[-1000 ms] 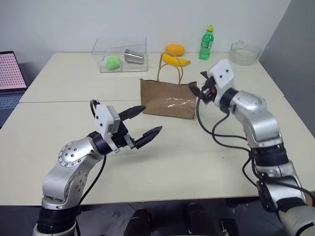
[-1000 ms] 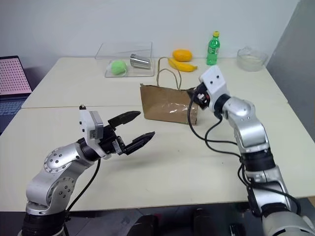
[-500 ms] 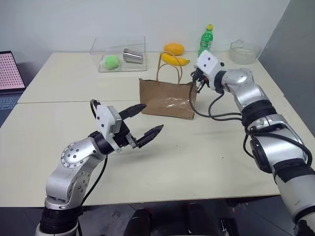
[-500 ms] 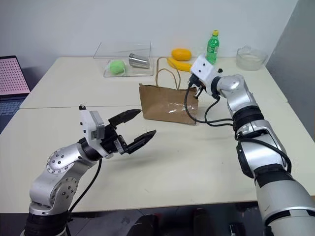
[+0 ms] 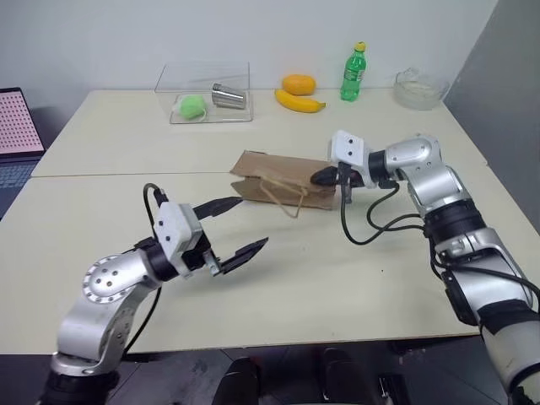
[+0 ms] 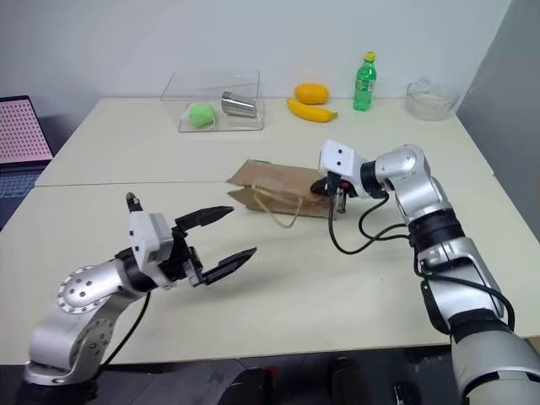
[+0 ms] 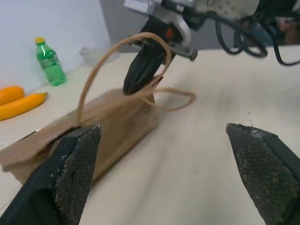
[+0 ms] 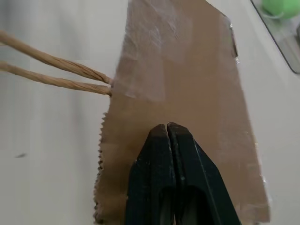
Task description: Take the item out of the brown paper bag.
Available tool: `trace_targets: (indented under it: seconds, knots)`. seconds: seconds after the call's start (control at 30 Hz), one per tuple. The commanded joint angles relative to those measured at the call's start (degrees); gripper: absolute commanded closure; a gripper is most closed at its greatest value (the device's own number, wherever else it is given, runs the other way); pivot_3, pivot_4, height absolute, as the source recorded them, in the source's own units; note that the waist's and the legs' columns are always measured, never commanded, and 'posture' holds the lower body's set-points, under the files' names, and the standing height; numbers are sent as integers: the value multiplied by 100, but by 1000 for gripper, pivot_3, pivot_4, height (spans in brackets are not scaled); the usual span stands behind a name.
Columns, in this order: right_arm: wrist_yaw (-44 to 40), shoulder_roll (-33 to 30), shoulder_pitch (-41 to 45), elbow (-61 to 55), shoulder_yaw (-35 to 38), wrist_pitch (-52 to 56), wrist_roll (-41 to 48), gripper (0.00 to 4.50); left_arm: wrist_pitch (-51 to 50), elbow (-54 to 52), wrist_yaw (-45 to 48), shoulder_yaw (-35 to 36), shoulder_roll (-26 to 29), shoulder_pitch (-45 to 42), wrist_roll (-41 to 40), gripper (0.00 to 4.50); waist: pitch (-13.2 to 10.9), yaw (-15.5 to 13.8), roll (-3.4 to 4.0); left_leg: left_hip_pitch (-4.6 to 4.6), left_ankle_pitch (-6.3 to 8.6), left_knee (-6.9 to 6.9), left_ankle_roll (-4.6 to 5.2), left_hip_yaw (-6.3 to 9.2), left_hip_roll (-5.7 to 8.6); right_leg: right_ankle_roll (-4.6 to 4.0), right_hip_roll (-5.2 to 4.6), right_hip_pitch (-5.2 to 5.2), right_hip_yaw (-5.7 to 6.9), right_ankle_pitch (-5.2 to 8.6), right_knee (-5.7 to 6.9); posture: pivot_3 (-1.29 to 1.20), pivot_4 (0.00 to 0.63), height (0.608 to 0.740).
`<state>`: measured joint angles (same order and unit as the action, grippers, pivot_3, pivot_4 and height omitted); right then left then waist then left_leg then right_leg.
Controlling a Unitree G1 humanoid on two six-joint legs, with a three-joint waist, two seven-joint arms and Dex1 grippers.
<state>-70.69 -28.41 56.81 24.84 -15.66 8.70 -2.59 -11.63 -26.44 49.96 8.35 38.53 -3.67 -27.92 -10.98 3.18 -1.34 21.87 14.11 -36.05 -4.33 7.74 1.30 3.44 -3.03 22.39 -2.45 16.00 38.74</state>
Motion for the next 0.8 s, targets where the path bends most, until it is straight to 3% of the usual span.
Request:
trace_targets:
  seconds: [0.03, 0.33, 0.57, 0.8]
  knots:
    - [-116, -143, -404, -1236, 96, 545, 316, 4442, 192, 213, 192, 452, 268, -174, -53, 0, 0, -6, 1, 0, 0, 0, 0, 0, -1, 0, 0, 0, 1, 0, 0, 0, 150, 740]
    - [81, -420, -1844, -3167, -48, 1333, 597, 4442, -17, 301, 499, 741, 582, -182, -306, 0, -1, -6, 1, 4, 1, -1, 0, -1, 1, 2, -2, -3, 2, 1, -12, 0, 150, 740]
    - [677, -505, -2433, -4069, 448, 1905, 971, 4442, 652, 518, 1161, 457, 846, 53, 236, 0, -1, -20, 1, 3, 1, 0, -1, 0, -1, 2, -1, -4, 4, 1, -13, 0, 150, 740]
    - [1558, -477, -3854, -5365, 979, 2482, 1333, 2137, 3333, 1781, 1975, -282, 987, -185, 1542, 0, 0, -129, 1, 5, 1, 4, -1, -3, -1, 1, -2, -5, 3, 1, -22, 0, 150, 740]
